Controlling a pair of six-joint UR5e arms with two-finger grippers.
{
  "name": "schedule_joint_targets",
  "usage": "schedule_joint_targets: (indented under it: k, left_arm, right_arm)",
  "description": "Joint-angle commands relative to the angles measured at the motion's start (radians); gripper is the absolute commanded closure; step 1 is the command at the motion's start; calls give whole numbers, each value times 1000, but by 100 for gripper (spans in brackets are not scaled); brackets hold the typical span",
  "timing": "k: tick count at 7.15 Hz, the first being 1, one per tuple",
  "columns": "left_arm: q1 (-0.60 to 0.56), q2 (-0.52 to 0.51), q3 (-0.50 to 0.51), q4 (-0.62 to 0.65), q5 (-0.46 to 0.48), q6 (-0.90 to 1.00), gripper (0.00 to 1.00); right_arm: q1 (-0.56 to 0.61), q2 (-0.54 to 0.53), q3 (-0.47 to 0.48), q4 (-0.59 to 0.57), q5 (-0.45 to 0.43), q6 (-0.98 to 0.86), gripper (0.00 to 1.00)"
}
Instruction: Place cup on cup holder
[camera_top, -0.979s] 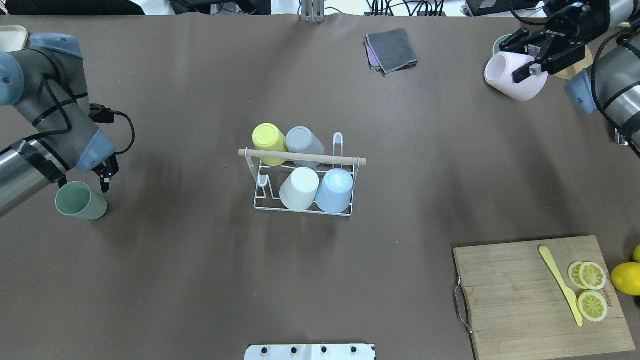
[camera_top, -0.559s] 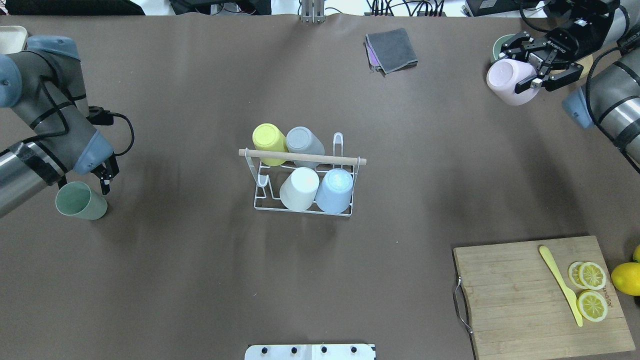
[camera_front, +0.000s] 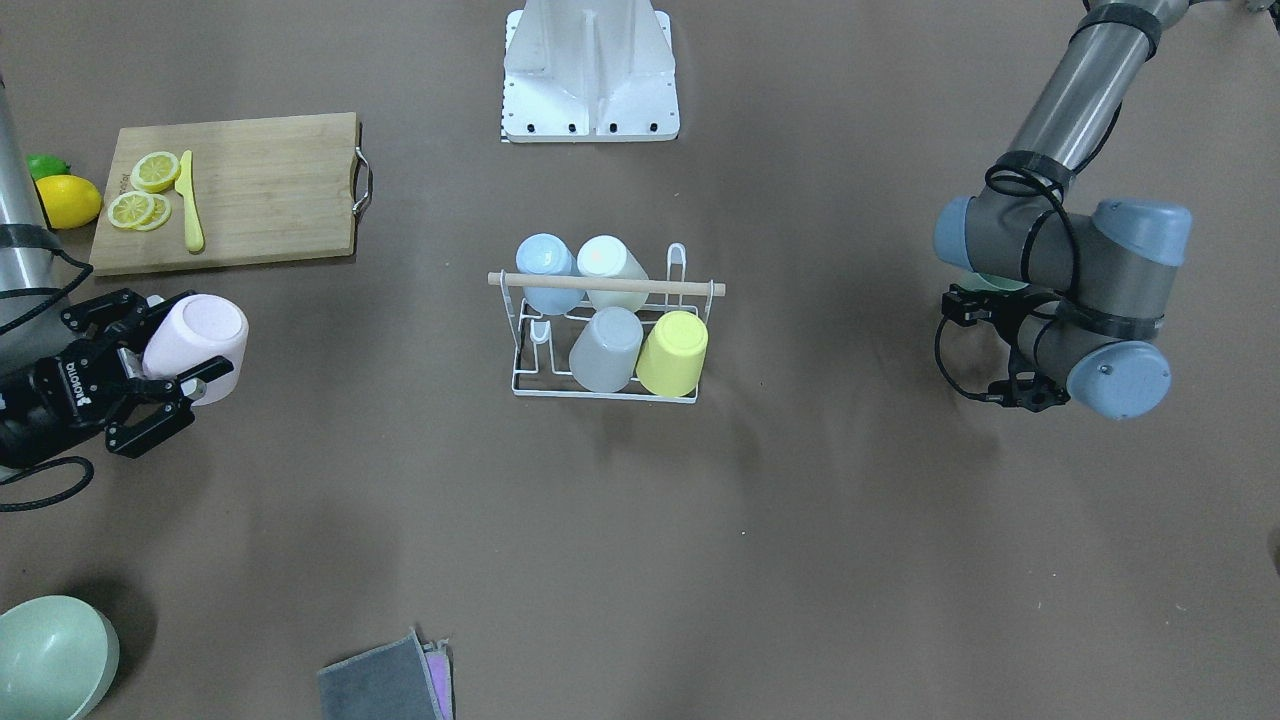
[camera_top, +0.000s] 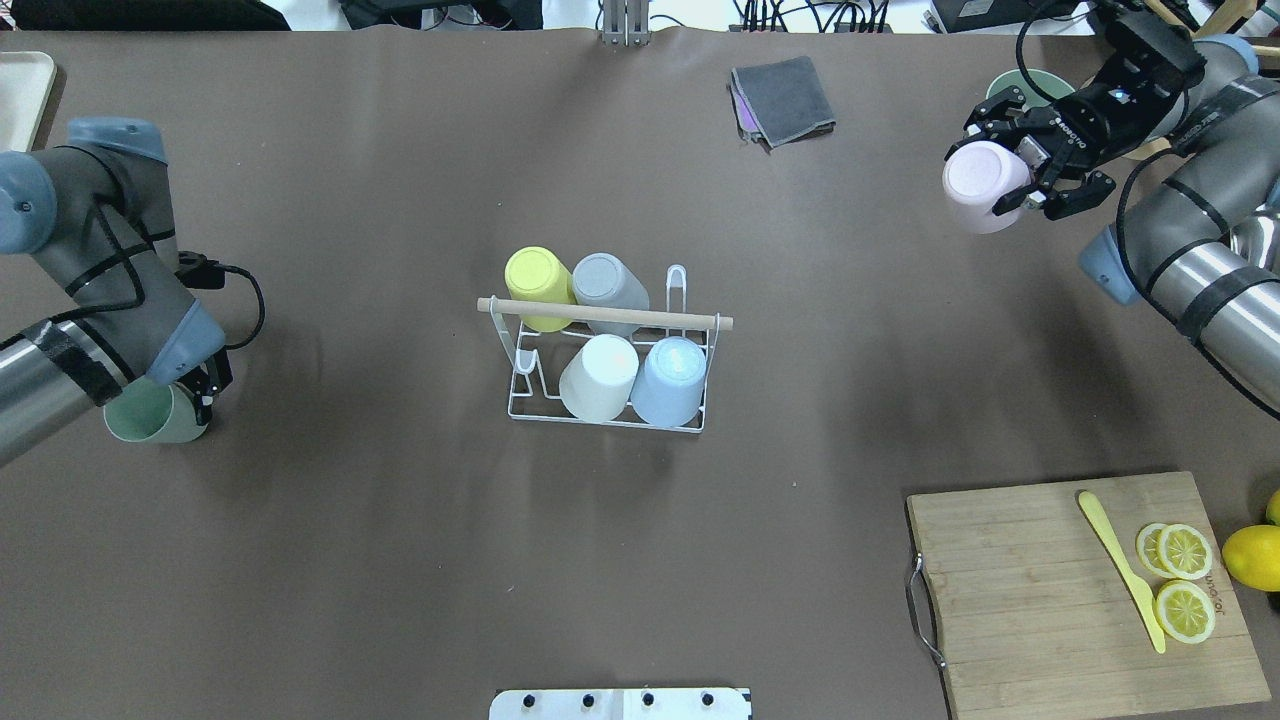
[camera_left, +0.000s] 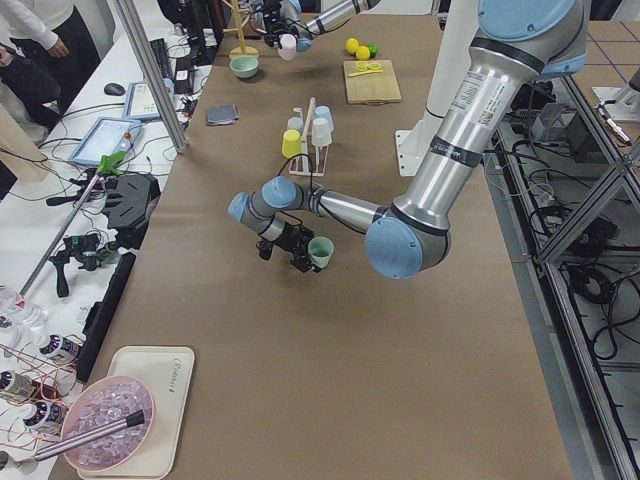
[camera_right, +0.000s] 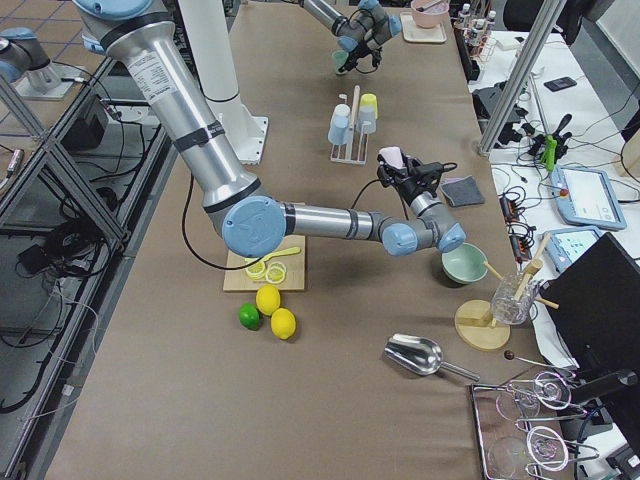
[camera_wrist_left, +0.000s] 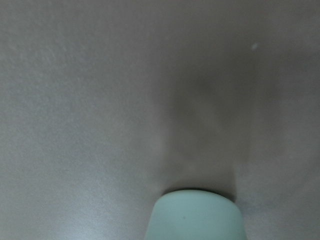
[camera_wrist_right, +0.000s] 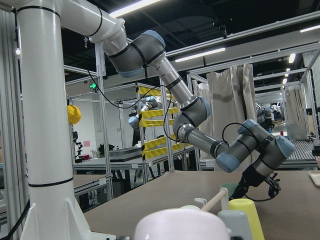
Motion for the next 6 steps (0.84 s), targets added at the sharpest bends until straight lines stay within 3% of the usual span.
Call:
schedule_joint_targets:
  k: [1,2,3,6]
  left_arm:
    - [14,4,10,2,-20,1,33]
    - [14,3,11,4,-20,1,80]
    - [12,-2,10,4,-21,-1,100]
    - [-50,-14,13,2,-55,-1,100]
  right_arm:
    - [-61,62,-51,-1,45,-91,60]
    - [-65,83,-51,-1,41,-91,61]
    - [-79,100,-55,-7,35,-94,61]
    - [-127,183,-104,-11,33,-97,60]
